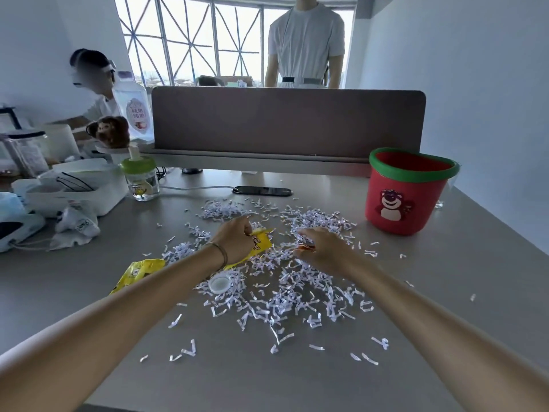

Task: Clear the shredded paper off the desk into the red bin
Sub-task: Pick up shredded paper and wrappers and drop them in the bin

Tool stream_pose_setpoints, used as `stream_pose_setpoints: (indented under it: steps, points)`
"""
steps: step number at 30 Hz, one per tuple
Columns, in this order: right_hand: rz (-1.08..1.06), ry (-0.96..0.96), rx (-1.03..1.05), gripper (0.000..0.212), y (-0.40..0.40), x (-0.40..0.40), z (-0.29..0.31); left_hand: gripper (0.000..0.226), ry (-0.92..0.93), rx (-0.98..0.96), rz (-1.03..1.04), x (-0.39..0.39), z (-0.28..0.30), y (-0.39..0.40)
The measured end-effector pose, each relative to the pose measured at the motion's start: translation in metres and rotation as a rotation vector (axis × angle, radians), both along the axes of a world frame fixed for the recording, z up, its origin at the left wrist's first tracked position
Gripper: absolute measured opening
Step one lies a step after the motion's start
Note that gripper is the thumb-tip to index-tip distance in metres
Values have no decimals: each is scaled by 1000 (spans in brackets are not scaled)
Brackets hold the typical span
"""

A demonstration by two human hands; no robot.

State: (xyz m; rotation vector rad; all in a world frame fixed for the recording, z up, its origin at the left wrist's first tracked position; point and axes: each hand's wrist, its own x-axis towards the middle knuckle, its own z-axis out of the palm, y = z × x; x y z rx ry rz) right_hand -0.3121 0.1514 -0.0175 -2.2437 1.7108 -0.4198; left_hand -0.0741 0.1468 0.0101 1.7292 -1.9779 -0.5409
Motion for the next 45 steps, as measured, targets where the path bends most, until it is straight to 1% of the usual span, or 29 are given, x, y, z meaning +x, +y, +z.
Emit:
stream_pose_setpoints:
  steps: [4, 6, 8, 11, 14, 16, 19, 23, 25, 27, 28, 30, 36, 40, 42, 43, 45]
  points:
    - [72, 69, -17, 86, 4, 25, -16, 24, 12, -14, 51, 12, 0, -2]
    - [88, 118, -65, 88, 6, 35, -21, 24, 45, -26, 68, 14, 2, -4]
    - [96, 176, -161, 78, 7, 42, -26, 27, 78, -34, 60, 15, 2, -7]
    - [90, 216, -317, 55, 4, 44, -32, 27, 151, -24, 28, 15, 2, -6]
    - [76, 212, -386, 33, 0, 45, -33, 27, 88, -48, 24, 15, 1, -7]
    - [92, 226, -410, 26, -1, 45, -32, 32, 40, -44, 29, 17, -3, -10]
    - [113, 244, -409, 27, -2, 46, -28, 35, 1, -20, 40, 19, -5, -10]
    - [62, 165, -307, 28, -11, 42, -29, 34, 19, 16, 38, 19, -6, -11]
    - [14, 53, -227, 30, -19, 37, -28, 26, 10, 27, 46, 17, -6, -16]
    - [-28, -93, -141, 27, -24, 32, -23, 17, 13, 23, 54, 12, -3, -21]
    - [-49, -152, -108, 25, -26, 29, -19, 16, 21, 25, 57, 8, 0, -24]
    - [-70, -227, -80, 21, -29, 24, -10, 21, 56, 38, 64, 0, 5, -27]
    - [-79, -309, -198, 32, -37, 4, 37, 32, 55, -13, 49, -25, 27, -42]
    - [-69, -393, -262, 37, -41, -18, 78, 42, 87, -97, 36, -48, 58, -56]
    - [-93, -399, -304, 36, -44, -31, 104, 38, 102, -99, 35, -61, 79, -61]
    - [-118, -380, -342, 35, -46, -38, 118, 33, 167, -112, 26, -69, 89, -66]
    - [-163, -361, -416, 38, -51, -53, 144, 35, 175, -155, -3, -85, 109, -74]
